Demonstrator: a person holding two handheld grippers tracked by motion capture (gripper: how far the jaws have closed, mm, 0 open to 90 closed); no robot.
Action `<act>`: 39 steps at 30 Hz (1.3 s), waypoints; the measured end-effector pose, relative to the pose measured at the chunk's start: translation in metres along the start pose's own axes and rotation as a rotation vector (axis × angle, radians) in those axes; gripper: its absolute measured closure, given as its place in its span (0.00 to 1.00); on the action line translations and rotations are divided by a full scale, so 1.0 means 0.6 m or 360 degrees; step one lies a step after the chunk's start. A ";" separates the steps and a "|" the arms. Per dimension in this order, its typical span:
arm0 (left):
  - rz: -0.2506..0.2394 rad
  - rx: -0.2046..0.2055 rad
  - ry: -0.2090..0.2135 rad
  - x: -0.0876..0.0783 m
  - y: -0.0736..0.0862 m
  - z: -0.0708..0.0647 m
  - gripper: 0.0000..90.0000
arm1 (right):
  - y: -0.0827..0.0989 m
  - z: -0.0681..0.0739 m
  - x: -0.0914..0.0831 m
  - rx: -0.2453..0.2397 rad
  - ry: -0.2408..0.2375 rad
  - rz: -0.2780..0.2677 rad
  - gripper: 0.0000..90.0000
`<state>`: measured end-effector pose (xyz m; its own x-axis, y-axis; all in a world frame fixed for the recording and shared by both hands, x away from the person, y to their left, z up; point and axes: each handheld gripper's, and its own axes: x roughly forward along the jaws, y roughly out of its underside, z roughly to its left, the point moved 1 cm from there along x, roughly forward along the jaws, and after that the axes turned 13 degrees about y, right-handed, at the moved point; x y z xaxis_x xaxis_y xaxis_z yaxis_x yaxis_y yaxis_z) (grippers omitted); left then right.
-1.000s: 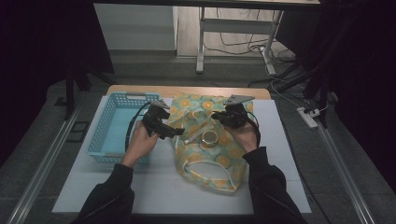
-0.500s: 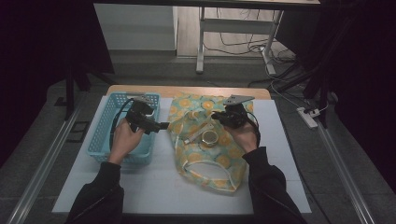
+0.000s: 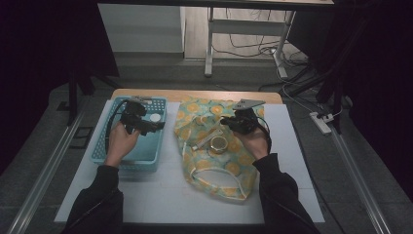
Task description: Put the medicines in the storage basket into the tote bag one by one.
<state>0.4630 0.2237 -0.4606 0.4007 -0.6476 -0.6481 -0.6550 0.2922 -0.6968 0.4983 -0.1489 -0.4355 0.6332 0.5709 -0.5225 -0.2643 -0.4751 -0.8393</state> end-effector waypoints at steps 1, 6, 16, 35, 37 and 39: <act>0.0006 -0.0011 -0.0007 0.001 0.000 0.004 0.00 | 0.000 0.000 0.000 0.0000 0.0000 0.0000 1.00; 0.0034 -0.0047 -0.0120 0.005 0.002 0.021 0.00 | 0.000 0.000 0.000 0.0001 0.0000 0.0000 1.00; 0.0111 -0.0096 -0.0208 0.022 0.003 0.054 0.00 | 0.000 0.000 0.000 -0.0001 -0.0003 -0.0002 1.00; 0.0289 -0.0059 -0.0246 0.068 -0.004 0.075 0.06 | -0.001 -0.001 -0.002 0.0005 -0.0005 -0.0006 1.00; 0.0288 -0.0052 -0.0231 0.067 -0.006 0.076 0.10 | -0.001 -0.001 -0.002 0.0006 -0.0005 -0.0006 1.00; 0.0288 -0.0044 -0.0228 0.068 -0.007 0.076 0.15 | 0.000 -0.001 -0.001 0.0005 -0.0005 -0.0006 1.00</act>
<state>0.5113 0.2283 -0.4979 0.3609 -0.4791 -0.8001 -0.7408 0.3739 -0.5581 0.4984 -0.1497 -0.4347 0.6320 0.5747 -0.5200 -0.2644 -0.4708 -0.8417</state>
